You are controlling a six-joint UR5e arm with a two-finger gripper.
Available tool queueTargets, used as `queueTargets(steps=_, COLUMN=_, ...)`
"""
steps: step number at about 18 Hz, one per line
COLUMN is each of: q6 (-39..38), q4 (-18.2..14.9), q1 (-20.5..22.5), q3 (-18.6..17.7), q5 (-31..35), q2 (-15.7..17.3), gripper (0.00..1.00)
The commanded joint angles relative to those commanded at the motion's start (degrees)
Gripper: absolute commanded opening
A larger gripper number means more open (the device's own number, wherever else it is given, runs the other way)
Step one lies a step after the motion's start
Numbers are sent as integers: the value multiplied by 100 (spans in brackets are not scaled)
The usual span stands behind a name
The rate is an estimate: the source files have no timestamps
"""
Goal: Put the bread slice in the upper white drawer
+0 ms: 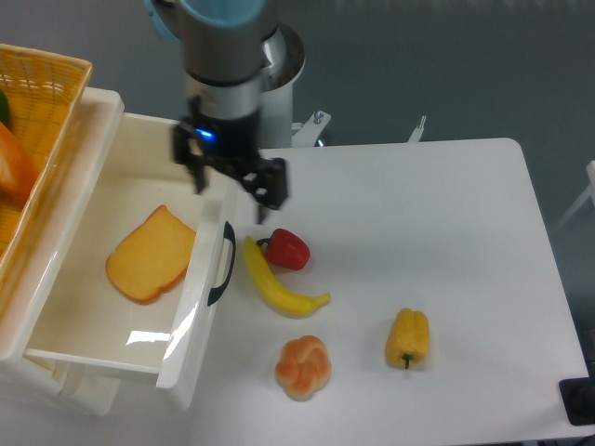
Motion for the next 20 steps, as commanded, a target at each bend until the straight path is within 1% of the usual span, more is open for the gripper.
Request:
queueTargets(steps=2, q6=519, q4=290, q1=413, q3=-124, q5=-9, q2=-35, gripper=100)
queueTargets(steps=3, q6=712, q4=352, q1=554, q3=-115, q5=17, q2=-140, gripper=100)
queueTargets(steps=6, q6=1021, q4=379, q1=941, q3=-28, q5=88, q2=-500, gripper=100)
queueTargets(steps=7, q6=1179, q4=406, q1=1064, q3=51, q5=105, q2=-623, gripper=100)
queueTargets(steps=8, q6=1389, q4=397, q1=1161, q3=139, q5=123, q2=-824, gripper=100)
queueTargets(steps=10, q6=1889, q4=397, q1=1354, q3=201, q5=132, q2=-1097, gripper=100)
queueTargets(steps=13, q6=2637, q4=423, q1=1522, q3=358, q5=210, q2=-1493, gripper=100)
queueTargets(steps=15, q6=2937, q4=502, q1=1592, q3=490, q5=272, q2=-1756, gripper=100)
queueTargets(steps=16, q6=3008, q4=677, q1=1627, q3=535, q5=272, q2=-1941, gripper=100)
queueTargets(steps=18, q6=3166, q4=1186, q1=1654, q3=623, q5=272, q2=-2371, gripper=100)
queueTargets(steps=19, q6=3219, q4=1292, q1=1680, q3=666, q5=272, q2=-2495, gripper=100)
queueTargets(steps=20, q6=3254, q4=1311, q1=1698, q3=719, q5=272, q2=-2583, gripper=100)
